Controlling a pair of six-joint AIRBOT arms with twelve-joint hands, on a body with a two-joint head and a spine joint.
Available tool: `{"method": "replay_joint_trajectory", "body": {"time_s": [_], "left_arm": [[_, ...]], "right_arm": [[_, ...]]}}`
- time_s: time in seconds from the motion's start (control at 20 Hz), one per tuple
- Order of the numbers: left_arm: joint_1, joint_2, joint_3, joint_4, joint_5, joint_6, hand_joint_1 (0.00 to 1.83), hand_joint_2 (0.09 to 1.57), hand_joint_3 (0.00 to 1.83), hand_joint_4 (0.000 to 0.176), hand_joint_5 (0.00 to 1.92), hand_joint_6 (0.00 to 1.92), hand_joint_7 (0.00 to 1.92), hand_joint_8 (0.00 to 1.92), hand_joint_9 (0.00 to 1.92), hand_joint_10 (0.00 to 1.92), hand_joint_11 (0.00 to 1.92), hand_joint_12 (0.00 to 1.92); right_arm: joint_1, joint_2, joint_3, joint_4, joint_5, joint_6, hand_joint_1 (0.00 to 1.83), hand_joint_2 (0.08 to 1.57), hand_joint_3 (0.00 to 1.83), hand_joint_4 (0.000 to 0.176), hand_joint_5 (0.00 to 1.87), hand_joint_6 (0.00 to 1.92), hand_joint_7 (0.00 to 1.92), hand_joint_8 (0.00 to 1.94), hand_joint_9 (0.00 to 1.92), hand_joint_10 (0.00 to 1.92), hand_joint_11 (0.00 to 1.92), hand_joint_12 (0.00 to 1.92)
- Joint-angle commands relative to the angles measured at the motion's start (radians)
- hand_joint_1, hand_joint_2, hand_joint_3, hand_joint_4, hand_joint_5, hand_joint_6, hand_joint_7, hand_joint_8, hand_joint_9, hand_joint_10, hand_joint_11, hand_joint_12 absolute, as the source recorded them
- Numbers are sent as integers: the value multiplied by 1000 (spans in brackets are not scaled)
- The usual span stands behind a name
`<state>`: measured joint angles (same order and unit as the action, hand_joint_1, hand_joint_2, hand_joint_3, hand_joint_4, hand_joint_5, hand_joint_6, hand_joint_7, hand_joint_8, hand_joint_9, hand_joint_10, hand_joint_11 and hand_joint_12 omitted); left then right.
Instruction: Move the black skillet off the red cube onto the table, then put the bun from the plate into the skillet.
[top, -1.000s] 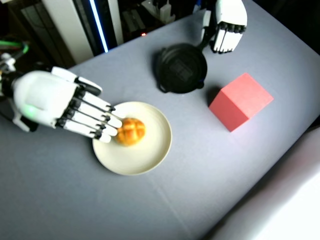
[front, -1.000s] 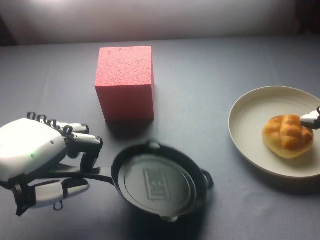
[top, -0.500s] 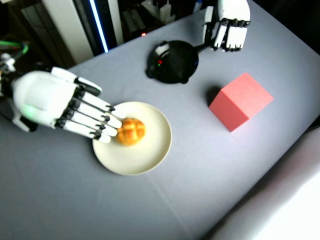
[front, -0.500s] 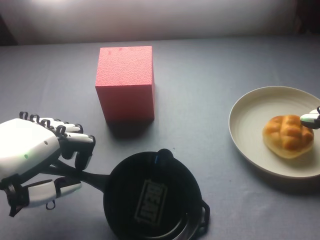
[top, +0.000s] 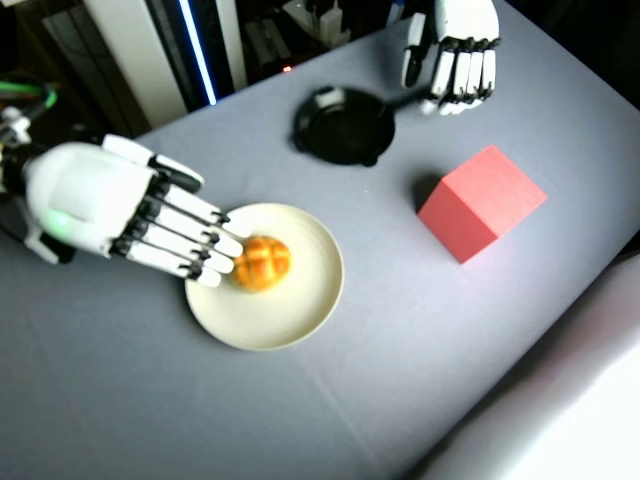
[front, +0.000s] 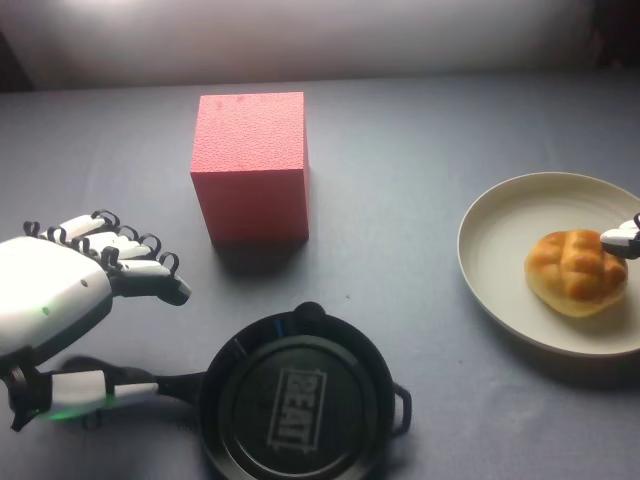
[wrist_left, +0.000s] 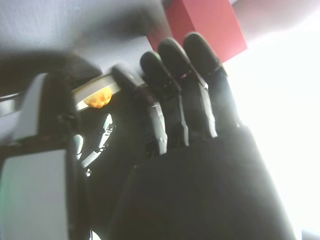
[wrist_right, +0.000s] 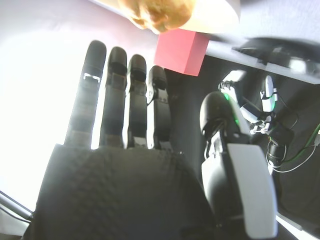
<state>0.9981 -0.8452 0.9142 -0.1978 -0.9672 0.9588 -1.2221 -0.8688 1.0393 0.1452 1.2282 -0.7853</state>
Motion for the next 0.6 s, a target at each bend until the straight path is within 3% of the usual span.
{"method": "replay_joint_trajectory", "body": {"time_s": [0.0, 0.15, 0.2, 0.3, 0.35, 0.4, 0.45, 0.5, 0.55], "left_arm": [[-13, -6, 5, -12, -123, 14, 925, 1076, 0, 0, 576, 376, 408, 784, 350, 866, 140, 1235], [-16, -23, 13, -43, -140, 29, 884, 1068, 0, 0, 566, 386, 420, 765, 399, 863, 178, 1278], [-16, -25, 14, -50, -145, 33, 818, 1067, 0, 0, 523, 151, 451, 462, 365, 726, 69, 1347], [-15, -23, 13, -56, -159, 36, 777, 1034, 0, 0, 453, 15, 481, 97, 381, 341, 5, 1240], [-14, -19, 9, -56, -171, 37, 742, 1017, 0, 18, 355, 2, 399, 21, 349, 142, 0, 1099], [-11, -11, 3, -56, -188, 38, 695, 1004, 0, 60, 253, 0, 281, 5, 262, 51, 0, 937], [-7, -2, -4, -55, -205, 40, 695, 1004, 0, 60, 253, 0, 281, 5, 262, 51, 0, 937], [-2, 9, -13, -55, -228, 42, 587, 980, 0, 119, 129, 0, 132, 0, 143, 2, 0, 716], [4, 23, -23, -55, -256, 44, 571, 979, 0, 129, 103, 0, 102, 0, 121, 0, 0, 697]], "right_arm": [[0, 0, 1, 17, 115, 5, 334, 1352, 1, 0, 432, 1, 469, 1, 473, 1, 275, 598], [0, -1, 1, 17, 115, 5, 326, 1352, 1, 0, 416, 0, 446, 0, 436, 0, 221, 567], [-1, -1, 1, 17, 115, 5, 344, 1352, 0, 0, 422, 2, 462, 6, 456, 7, 254, 573], [-3, -1, 1, 18, 115, 5, 356, 1348, 0, 0, 424, 1, 463, 0, 456, 0, 264, 523], [-4, -1, 1, 19, 115, 5, 333, 1340, 0, 0, 422, 0, 445, 0, 435, 0, 245, 507], [-5, -1, 1, 19, 115, 5, 347, 1328, 0, 0, 427, 2, 453, 3, 445, 4, 266, 508], [-5, -1, 1, 19, 115, 5, 347, 1328, 0, 0, 427, 2, 453, 3, 445, 4, 266, 508], [-5, -1, 2, 18, 115, 5, 402, 1300, 2, 4, 400, 0, 413, 0, 396, 0, 190, 543], [-3, -1, 3, 18, 115, 5, 454, 1300, 0, 0, 405, 0, 417, 0, 407, 0, 161, 648]]}}
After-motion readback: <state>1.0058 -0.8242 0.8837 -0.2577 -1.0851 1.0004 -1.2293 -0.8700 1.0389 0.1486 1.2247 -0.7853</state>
